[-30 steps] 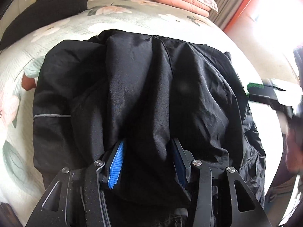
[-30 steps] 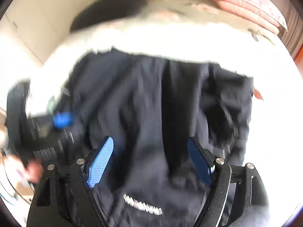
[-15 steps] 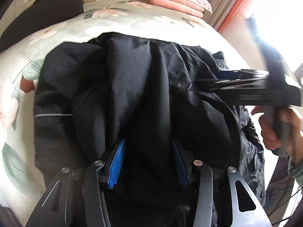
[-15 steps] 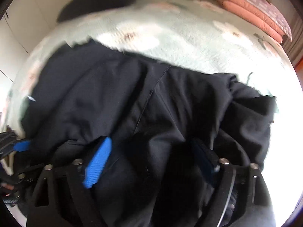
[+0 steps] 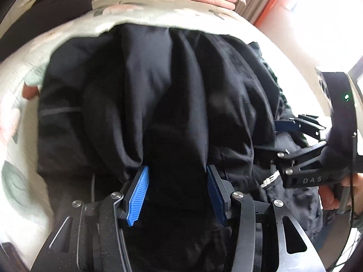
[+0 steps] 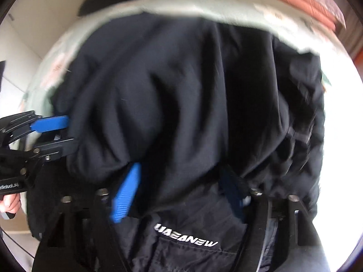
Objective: Fold large clothes
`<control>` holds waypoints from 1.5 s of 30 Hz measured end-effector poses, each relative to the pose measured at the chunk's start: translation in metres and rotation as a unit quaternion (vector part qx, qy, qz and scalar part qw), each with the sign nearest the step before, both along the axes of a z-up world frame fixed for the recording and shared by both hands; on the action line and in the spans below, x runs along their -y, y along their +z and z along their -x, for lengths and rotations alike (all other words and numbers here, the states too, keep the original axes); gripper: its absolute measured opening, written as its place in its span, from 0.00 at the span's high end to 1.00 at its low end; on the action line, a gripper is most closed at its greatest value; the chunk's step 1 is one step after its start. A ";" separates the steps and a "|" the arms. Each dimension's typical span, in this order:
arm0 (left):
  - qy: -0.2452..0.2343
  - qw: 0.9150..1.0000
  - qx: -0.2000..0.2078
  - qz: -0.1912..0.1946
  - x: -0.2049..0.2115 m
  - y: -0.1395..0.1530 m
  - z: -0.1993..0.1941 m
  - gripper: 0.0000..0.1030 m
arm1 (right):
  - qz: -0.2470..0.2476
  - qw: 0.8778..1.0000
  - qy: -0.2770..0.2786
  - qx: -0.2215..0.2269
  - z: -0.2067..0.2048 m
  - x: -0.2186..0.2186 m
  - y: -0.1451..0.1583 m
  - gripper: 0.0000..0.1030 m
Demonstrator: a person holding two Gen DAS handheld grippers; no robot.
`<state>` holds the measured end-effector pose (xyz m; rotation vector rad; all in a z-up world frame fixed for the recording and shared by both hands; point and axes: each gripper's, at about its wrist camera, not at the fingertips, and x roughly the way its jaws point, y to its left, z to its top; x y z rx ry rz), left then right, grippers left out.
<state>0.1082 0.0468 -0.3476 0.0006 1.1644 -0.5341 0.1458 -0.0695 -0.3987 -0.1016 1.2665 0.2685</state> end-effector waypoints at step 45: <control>0.180 0.965 -0.186 0.038 -0.194 -0.029 0.238 0.47 | 0.008 0.981 -0.158 -0.116 0.331 0.195 -0.003 0.14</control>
